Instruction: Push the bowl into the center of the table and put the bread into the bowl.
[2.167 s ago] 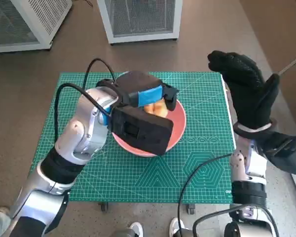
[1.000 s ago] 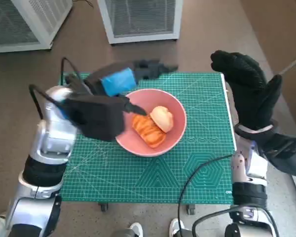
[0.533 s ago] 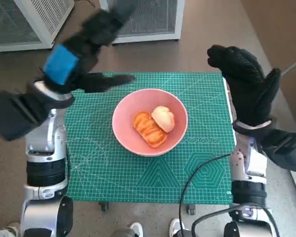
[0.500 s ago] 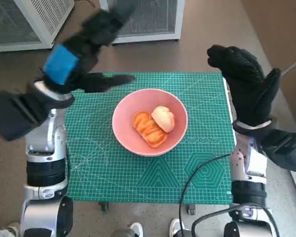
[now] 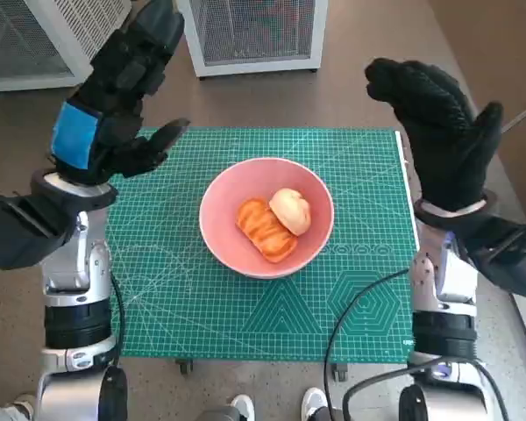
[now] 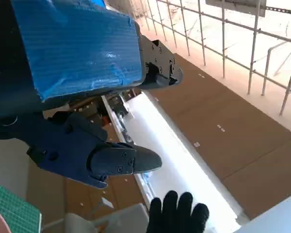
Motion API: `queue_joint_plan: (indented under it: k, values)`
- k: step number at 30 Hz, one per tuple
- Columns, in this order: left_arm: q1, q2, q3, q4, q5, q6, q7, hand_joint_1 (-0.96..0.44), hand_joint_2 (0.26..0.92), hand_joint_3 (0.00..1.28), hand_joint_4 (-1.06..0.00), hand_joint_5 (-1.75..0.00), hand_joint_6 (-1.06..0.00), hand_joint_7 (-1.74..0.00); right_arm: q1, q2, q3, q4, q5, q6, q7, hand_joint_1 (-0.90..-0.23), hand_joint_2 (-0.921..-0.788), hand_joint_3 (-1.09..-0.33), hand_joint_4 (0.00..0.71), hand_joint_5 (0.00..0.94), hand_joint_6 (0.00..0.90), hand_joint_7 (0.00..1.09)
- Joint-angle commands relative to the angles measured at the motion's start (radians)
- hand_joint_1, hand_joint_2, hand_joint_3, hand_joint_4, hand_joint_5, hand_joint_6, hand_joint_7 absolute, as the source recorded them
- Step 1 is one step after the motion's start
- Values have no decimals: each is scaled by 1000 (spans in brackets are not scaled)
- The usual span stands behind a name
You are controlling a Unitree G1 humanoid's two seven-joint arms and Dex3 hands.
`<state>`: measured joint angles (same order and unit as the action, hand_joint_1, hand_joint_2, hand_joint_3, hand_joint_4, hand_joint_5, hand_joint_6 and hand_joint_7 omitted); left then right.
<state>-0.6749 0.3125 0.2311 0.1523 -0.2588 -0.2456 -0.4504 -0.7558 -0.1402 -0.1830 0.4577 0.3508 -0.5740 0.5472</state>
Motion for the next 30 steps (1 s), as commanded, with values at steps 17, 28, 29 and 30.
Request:
queue_joint_plan:
  k: [17, 28, 29, 30]
  values:
    - [22, 22, 18, 2, -64, -3, -23, -686, 921, 363, -258, -17, -327, -42, -29, -17, 9, 20, -26, 13, -37, -636, -921, -632, 244, 1, 284, 72]
    - [40, 7, 0, -6, -39, -12, 2, -676, 921, 368, -259, -11, -328, -37, -45, -17, 8, 37, -27, 8, -38, -634, -921, -642, 245, 1, 290, 72]
    - [41, 3, -3, -8, -36, -13, 7, -676, 921, 368, -259, -11, -328, -37, -47, -17, 8, 40, -27, 8, -38, -633, -921, -644, 245, 1, 290, 72]
    - [42, 1, -4, -9, -35, -14, 10, -675, 921, 369, -259, -11, -327, -35, -48, -17, 7, 41, -28, 7, -38, -632, -921, -647, 245, 1, 290, 71]
